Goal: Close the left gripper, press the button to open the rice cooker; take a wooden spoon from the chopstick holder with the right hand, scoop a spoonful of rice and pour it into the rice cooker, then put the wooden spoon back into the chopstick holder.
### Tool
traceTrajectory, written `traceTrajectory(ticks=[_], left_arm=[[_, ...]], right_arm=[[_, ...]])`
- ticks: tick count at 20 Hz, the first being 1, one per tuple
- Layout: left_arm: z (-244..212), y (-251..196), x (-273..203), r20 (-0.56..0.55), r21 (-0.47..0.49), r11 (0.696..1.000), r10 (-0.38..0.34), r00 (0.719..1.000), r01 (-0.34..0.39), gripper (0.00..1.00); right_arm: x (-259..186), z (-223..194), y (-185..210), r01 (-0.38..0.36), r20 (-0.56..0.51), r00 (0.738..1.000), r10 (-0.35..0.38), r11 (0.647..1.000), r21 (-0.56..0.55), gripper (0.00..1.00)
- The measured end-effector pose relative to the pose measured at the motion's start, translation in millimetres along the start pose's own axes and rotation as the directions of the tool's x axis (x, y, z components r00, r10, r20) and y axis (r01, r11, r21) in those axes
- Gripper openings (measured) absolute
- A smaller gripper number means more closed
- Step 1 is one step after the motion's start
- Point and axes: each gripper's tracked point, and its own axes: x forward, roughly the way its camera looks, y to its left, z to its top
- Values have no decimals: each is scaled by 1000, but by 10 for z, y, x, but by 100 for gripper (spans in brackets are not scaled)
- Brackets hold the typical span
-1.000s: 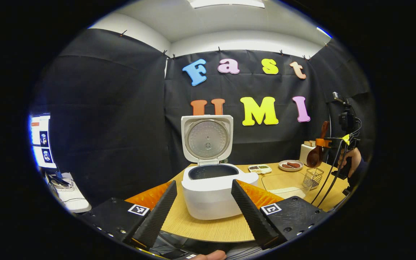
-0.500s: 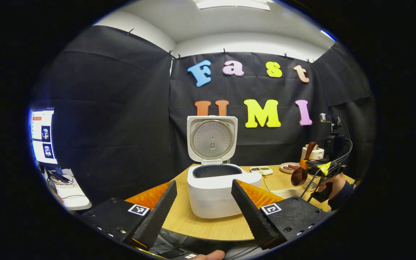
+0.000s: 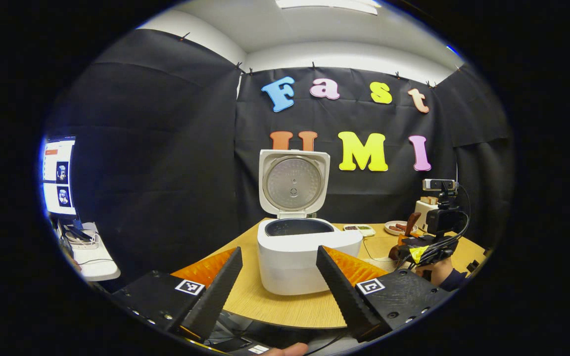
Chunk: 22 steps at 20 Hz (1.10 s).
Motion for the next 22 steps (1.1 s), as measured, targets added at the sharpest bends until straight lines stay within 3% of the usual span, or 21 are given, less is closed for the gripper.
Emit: traceTrajectory(ticks=[4,7,9,14,17,22], left_arm=[[-28,-24,-4,-4,1,1000,-8,1000,8,96],[-83,2,16,-17,11,1000,0,1000,0,96],[-106,0,9,-25,9,1000,2,1000,-2,96],[-135,-79,14,-33,21,1000,-11,999,11,96],[-140,-99,13,-40,35,999,-15,999,16,96],[-163,-83,39,-53,41,999,-5,999,7,96]], right_arm=[[-65,-107,350,-135,-58,988,140,987,87,16],[-81,-144,401,-201,-112,967,231,952,231,16],[-45,-148,385,-230,-144,945,295,909,347,16],[-20,-117,299,-225,-187,906,379,807,546,16],[-39,-35,150,-207,-157,907,389,741,639,16],[-101,248,-218,-198,-54,922,384,584,787,15]])
